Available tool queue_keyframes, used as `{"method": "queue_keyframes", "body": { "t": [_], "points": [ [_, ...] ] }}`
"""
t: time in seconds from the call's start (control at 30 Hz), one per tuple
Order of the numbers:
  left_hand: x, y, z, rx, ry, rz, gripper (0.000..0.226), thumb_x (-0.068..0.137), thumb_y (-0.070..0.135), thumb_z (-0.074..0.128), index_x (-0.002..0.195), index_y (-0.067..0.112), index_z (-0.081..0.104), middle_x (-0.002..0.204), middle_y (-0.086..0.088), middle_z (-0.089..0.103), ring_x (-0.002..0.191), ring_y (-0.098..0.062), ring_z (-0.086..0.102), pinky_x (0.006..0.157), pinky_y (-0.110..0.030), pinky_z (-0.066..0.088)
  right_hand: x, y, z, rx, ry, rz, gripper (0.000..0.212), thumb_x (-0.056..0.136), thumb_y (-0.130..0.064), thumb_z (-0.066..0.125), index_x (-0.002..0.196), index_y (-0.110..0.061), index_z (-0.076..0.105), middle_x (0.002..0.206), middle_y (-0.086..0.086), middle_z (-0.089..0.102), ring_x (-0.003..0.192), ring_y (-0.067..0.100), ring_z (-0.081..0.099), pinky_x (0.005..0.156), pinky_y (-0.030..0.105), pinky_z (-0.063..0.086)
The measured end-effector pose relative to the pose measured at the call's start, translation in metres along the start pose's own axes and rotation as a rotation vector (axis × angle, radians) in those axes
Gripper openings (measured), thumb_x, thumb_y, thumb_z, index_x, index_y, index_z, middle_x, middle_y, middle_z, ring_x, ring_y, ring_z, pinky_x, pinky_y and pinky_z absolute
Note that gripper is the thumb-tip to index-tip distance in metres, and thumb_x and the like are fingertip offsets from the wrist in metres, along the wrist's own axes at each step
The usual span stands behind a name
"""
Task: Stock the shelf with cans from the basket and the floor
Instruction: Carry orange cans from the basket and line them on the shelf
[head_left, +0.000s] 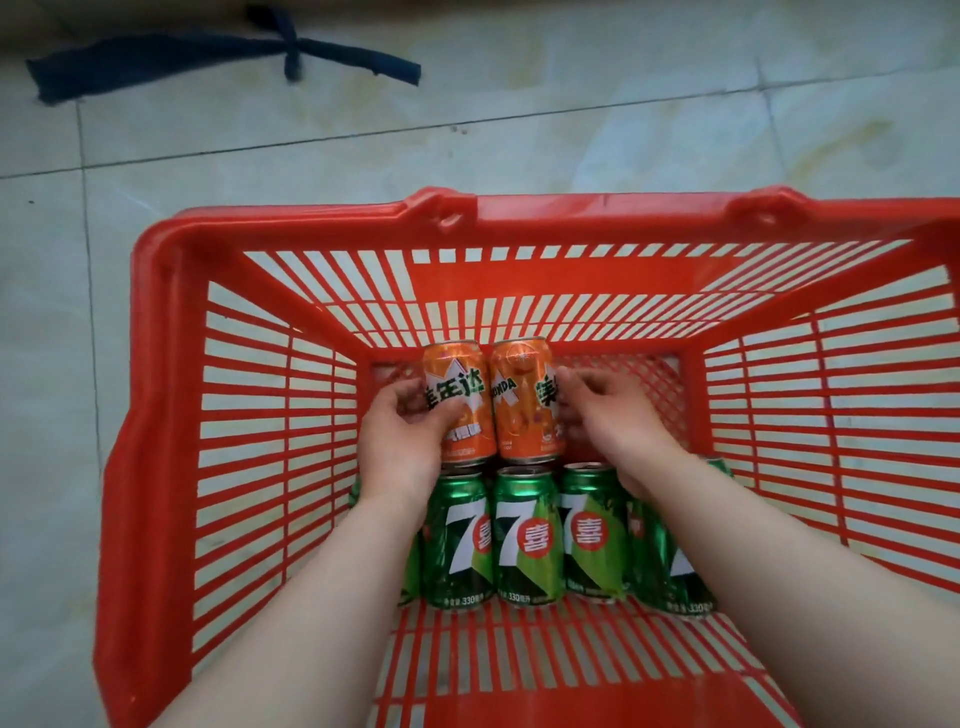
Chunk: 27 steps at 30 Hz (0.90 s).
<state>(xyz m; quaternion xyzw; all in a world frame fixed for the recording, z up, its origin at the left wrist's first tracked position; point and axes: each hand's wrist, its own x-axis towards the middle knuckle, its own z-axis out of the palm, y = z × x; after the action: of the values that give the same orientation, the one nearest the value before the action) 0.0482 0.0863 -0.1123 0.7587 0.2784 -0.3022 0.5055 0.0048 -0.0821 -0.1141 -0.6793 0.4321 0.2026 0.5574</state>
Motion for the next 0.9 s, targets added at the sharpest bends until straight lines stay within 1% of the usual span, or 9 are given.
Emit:
{"method": "queue_keyframes", "body": {
  "t": [0.07, 0.13, 0.2, 0.27, 0.4, 0.53, 0.63, 0.73, 0.9],
  "points": [
    [0.000, 0.002, 0.003, 0.001, -0.079, -0.038, 0.048, 0.085, 0.023, 0.071, 0.130, 0.016, 0.056, 0.098, 0.007, 0.065, 0.078, -0.004, 0.060, 0.063, -0.019, 0.048, 0.001, 0.001, -0.005, 0.010, -0.011, 0.022, 0.025, 0.100, -0.040, 0.048, 0.080, -0.030, 0.061, 0.087, -0.008, 0.069, 0.092, 0.015, 0.066, 0.089, 0.035, 0.054],
    [0.000, 0.002, 0.003, 0.021, -0.127, -0.075, 0.048, 0.084, 0.028, 0.072, 0.128, 0.016, 0.057, 0.105, 0.003, 0.069, 0.080, -0.007, 0.062, 0.062, -0.021, 0.049, 0.000, -0.001, -0.005, -0.009, -0.075, 0.053, 0.026, 0.100, -0.042, 0.046, 0.084, -0.028, 0.061, 0.088, -0.008, 0.068, 0.088, 0.012, 0.065, 0.079, 0.028, 0.051],
    [0.003, 0.001, 0.002, 0.023, -0.154, -0.120, 0.051, 0.081, 0.032, 0.075, 0.127, 0.016, 0.058, 0.112, -0.003, 0.070, 0.086, -0.014, 0.067, 0.066, -0.026, 0.053, 0.002, -0.001, -0.005, 0.016, -0.145, 0.098, 0.028, 0.099, -0.045, 0.046, 0.095, -0.023, 0.063, 0.101, -0.001, 0.072, 0.098, 0.017, 0.067, 0.090, 0.034, 0.052],
    [0.007, 0.001, 0.002, 0.010, -0.182, -0.166, 0.058, 0.077, 0.034, 0.078, 0.128, 0.015, 0.057, 0.112, -0.005, 0.071, 0.092, -0.021, 0.069, 0.079, -0.036, 0.057, 0.005, 0.000, -0.007, 0.078, -0.182, 0.142, 0.029, 0.097, -0.043, 0.051, 0.102, -0.018, 0.065, 0.111, 0.005, 0.073, 0.105, 0.022, 0.067, 0.098, 0.042, 0.050],
    [0.010, 0.002, -0.002, -0.032, -0.218, -0.213, 0.060, 0.074, 0.032, 0.080, 0.126, 0.013, 0.057, 0.108, -0.007, 0.073, 0.094, -0.026, 0.071, 0.090, -0.047, 0.056, 0.009, -0.008, -0.012, 0.191, -0.268, 0.222, 0.029, 0.092, -0.034, 0.062, 0.109, -0.010, 0.064, 0.105, 0.008, 0.073, 0.097, 0.023, 0.069, 0.084, 0.036, 0.054],
    [0.006, 0.005, -0.005, -0.138, -0.246, -0.245, 0.051, 0.074, 0.023, 0.080, 0.119, 0.009, 0.058, 0.105, -0.010, 0.073, 0.093, -0.028, 0.071, 0.086, -0.045, 0.056, 0.007, -0.018, -0.019, 0.286, -0.323, 0.251, 0.020, 0.091, -0.027, 0.062, 0.104, -0.012, 0.063, 0.101, 0.008, 0.073, 0.097, 0.024, 0.068, 0.084, 0.041, 0.055],
    [-0.007, 0.011, -0.013, -0.212, -0.239, -0.246, 0.047, 0.074, 0.016, 0.079, 0.114, 0.011, 0.055, 0.102, -0.011, 0.072, 0.090, -0.027, 0.071, 0.077, -0.040, 0.057, -0.005, -0.021, -0.026, 0.307, -0.362, 0.242, 0.047, 0.076, -0.031, 0.069, 0.118, -0.011, 0.060, 0.112, 0.010, 0.072, 0.107, 0.028, 0.066, 0.093, 0.048, 0.053],
    [-0.031, 0.028, -0.027, -0.218, -0.253, -0.232, 0.064, 0.072, 0.015, 0.079, 0.129, 0.009, 0.050, 0.108, -0.012, 0.070, 0.095, -0.027, 0.070, 0.087, -0.044, 0.056, -0.029, -0.029, -0.033, 0.339, -0.368, 0.222, 0.056, 0.075, -0.031, 0.070, 0.126, -0.013, 0.055, 0.116, 0.011, 0.071, 0.109, 0.029, 0.066, 0.090, 0.045, 0.054],
    [-0.094, 0.079, -0.062, -0.231, -0.321, -0.179, 0.071, 0.073, 0.013, 0.076, 0.136, 0.005, 0.045, 0.111, -0.010, 0.070, 0.097, -0.023, 0.069, 0.089, -0.039, 0.054, -0.094, -0.071, -0.056, 0.388, -0.376, 0.200, 0.056, 0.075, -0.033, 0.070, 0.124, -0.011, 0.059, 0.114, 0.011, 0.073, 0.108, 0.028, 0.067, 0.084, 0.039, 0.055]
  ]
}}
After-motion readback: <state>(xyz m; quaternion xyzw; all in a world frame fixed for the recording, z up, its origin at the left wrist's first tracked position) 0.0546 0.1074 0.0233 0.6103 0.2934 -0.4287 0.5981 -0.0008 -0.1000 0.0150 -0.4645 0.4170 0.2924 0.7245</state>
